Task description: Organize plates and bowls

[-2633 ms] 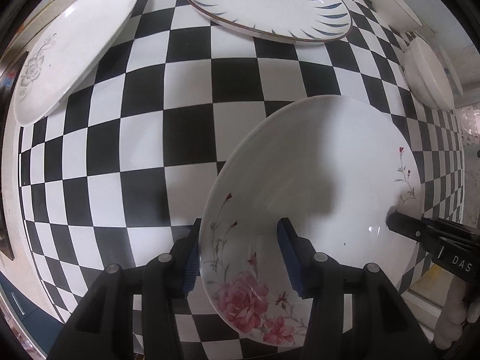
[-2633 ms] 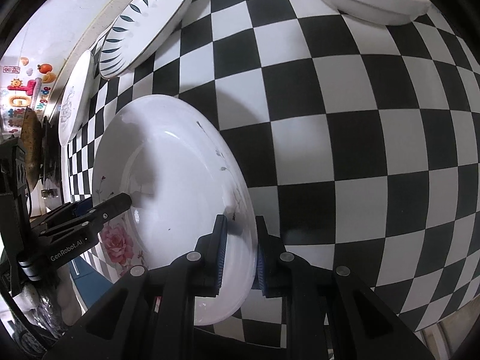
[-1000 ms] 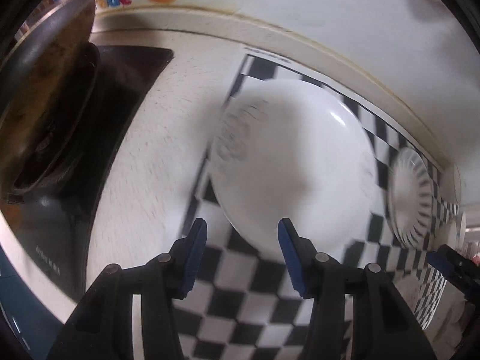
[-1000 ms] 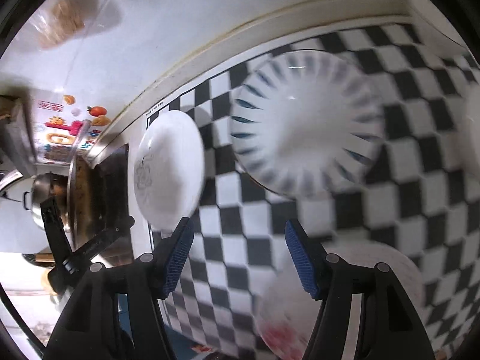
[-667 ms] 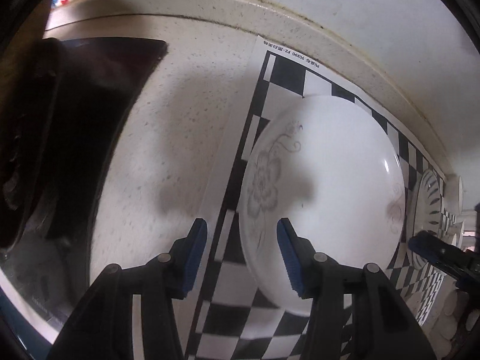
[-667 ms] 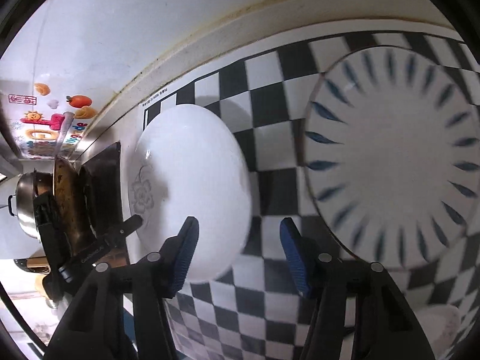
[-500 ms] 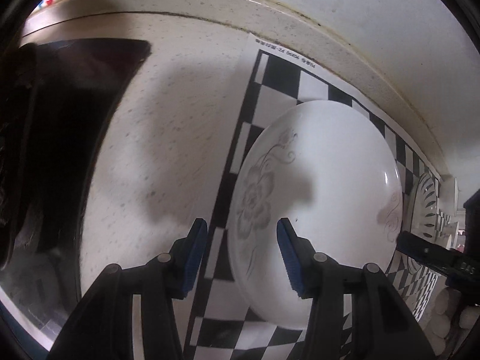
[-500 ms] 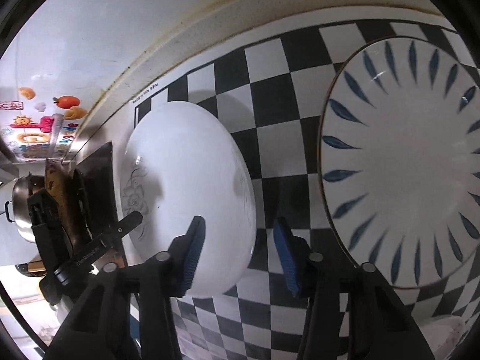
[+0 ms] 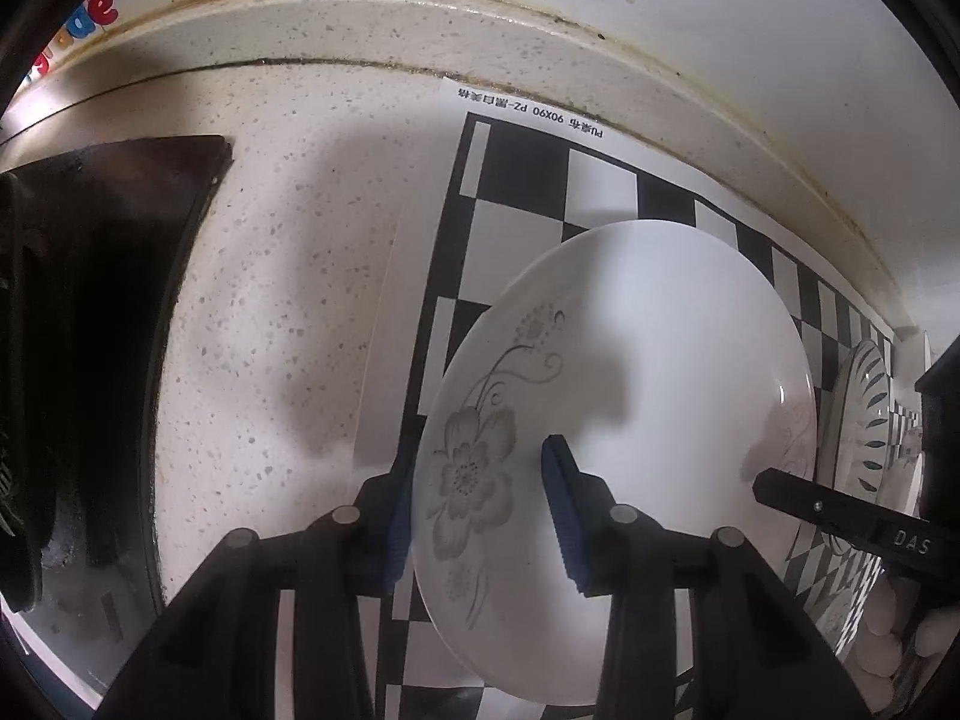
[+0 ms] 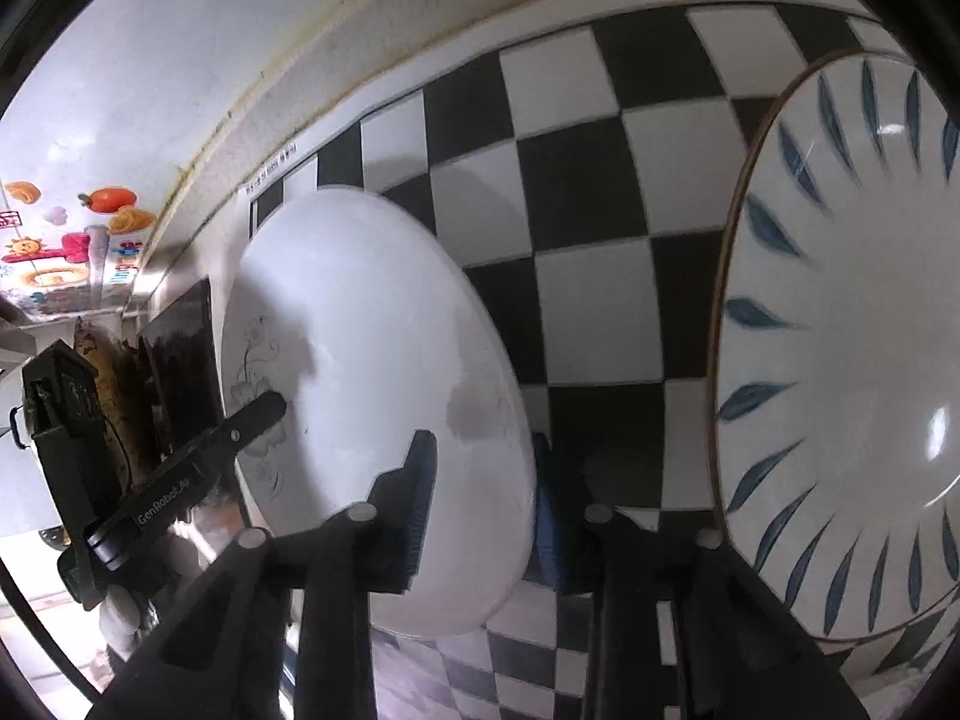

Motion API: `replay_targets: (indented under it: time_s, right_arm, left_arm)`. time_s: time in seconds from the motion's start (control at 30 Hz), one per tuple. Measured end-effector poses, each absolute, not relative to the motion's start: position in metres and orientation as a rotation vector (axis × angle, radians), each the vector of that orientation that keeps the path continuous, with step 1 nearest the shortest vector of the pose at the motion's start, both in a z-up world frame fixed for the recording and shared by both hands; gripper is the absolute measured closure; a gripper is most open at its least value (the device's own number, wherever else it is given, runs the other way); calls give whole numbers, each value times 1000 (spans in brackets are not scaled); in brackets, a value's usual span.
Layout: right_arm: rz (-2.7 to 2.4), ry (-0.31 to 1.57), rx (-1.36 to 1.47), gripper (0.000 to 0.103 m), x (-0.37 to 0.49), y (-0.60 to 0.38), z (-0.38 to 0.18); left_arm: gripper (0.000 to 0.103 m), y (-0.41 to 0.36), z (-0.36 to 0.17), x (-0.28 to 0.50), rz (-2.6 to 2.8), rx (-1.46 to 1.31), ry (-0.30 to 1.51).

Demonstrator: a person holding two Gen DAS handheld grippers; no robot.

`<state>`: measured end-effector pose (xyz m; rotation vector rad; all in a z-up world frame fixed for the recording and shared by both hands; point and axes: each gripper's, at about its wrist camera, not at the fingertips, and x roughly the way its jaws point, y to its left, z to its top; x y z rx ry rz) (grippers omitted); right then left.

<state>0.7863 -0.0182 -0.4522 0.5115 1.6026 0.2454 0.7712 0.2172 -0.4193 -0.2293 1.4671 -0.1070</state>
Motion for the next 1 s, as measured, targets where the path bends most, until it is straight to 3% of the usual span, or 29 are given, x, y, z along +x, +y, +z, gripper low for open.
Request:
replay_targets:
  time_s: [0.07,0.53,1.0]
  right_arm:
    - [241,1590,482,86,784,-20,-452]
    - [319,1509,447,86,756,-26,-413]
    - [353,1369,424,86,663,-107,-317]
  left_arm:
    - [67,218,-418,769,-110,-242,1461]
    - [67,212,-364,732,-95,-227,1361]
    - [67,143,-282,660,-199,-172,1272]
